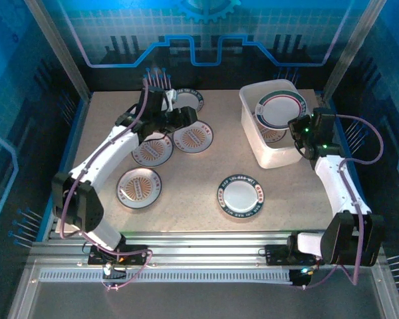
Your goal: Place the plates into the plastic bin on the countertop
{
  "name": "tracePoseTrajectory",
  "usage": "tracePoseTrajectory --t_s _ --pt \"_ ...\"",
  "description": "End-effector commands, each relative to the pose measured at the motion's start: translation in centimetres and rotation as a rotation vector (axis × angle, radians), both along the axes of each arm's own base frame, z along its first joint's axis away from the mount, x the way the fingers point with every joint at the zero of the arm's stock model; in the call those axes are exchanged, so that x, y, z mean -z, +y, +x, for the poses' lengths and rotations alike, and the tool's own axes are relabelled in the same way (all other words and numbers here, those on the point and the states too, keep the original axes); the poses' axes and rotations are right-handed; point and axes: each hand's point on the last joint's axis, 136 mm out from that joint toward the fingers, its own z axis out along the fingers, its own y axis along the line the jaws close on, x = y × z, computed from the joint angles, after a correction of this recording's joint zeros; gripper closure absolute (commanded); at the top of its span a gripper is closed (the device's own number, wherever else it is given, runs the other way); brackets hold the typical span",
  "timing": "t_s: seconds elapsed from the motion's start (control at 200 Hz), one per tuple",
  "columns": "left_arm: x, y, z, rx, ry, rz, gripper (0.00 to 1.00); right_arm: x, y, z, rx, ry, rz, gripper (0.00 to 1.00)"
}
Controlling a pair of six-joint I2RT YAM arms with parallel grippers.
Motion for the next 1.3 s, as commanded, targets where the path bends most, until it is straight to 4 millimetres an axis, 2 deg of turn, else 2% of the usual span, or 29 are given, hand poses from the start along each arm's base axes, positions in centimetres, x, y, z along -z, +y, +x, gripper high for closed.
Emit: tracePoseTrajectory --t_s 0.0,0.36,0.535,0.815,1.086,1.291 --pt "-1.1 -0.4 0.9 -0.012 0.004 0.001 0.32 0.3 -1.2 0.7 0.089 0.03 -0.009 1.0" --pt "-0.5 -1.7 2.8 -0.015 0.028 0.02 0.32 2.0 -1.1 1.8 0.185 0.154 -0.057 1.0" --pt "0.3 -1.3 2.9 -0.025 0.033 0.042 0.32 3.3 -1.2 1.8 0.241 0.267 -0.047 1.0" --pt "1.0 -1.0 2.5 0.0 0.03 0.064 0.32 4.5 -0.1 3.1 0.288 0.317 -0.051 0.99" --pt "1.7 0.4 2.3 -0.011 0.037 0.052 0.32 5.3 0.0 4.1 0.363 0.376 -0.103 0.96" --pt "2.0 1.0 2.2 -0.011 0.045 0.055 0.32 7.3 0.7 4.3 0.39 0.425 -0.108 0.95"
